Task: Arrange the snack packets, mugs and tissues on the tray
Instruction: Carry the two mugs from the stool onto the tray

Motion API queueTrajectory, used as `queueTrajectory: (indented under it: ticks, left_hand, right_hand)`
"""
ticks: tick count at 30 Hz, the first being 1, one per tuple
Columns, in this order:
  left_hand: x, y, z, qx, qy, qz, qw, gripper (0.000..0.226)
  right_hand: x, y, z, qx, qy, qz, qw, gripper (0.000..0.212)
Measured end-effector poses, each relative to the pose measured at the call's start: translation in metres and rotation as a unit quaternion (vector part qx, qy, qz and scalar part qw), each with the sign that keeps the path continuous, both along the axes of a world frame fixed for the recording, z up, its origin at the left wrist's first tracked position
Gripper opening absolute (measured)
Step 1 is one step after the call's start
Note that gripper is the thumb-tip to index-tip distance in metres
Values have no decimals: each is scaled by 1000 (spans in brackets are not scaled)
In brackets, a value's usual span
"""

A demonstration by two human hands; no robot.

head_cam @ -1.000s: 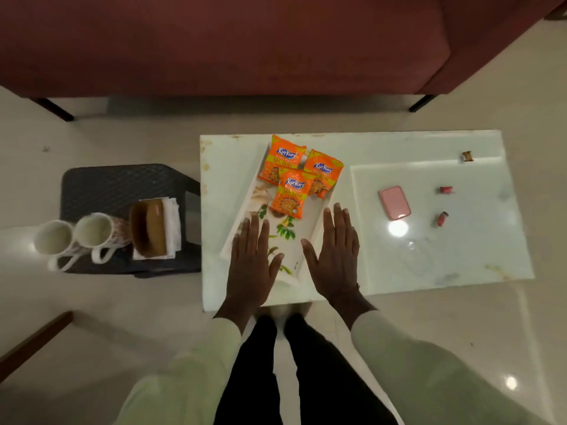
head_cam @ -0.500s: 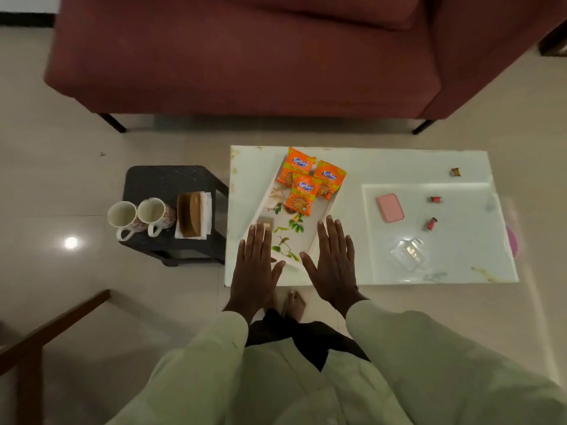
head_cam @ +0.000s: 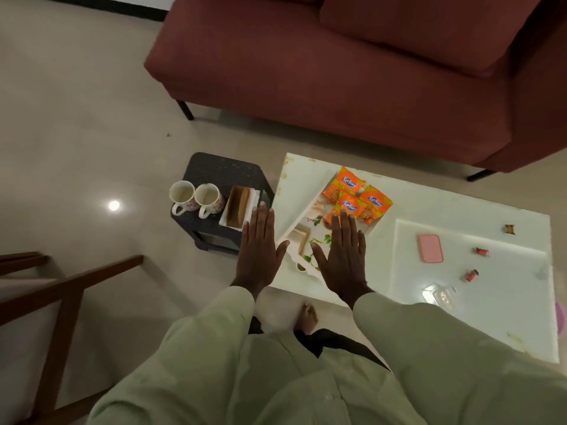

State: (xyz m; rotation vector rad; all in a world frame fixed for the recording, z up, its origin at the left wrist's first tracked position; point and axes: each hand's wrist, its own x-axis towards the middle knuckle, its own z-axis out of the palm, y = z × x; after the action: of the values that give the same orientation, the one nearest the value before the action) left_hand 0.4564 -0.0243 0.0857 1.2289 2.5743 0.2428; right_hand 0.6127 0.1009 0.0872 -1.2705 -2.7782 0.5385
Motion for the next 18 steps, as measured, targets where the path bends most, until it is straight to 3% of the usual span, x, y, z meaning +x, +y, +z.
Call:
queueTrajectory:
  ticks: [8,18]
  left_hand:
    - [-89,-45,1,36,-15,29,999,78]
    - [-213,-127,-19,9,-54,-64,996,79]
  right_hand:
    - [-98,-41,-9,-9,16,25,1000,77]
    - [-227,-112,-20,-15,-5,-20,1000,78]
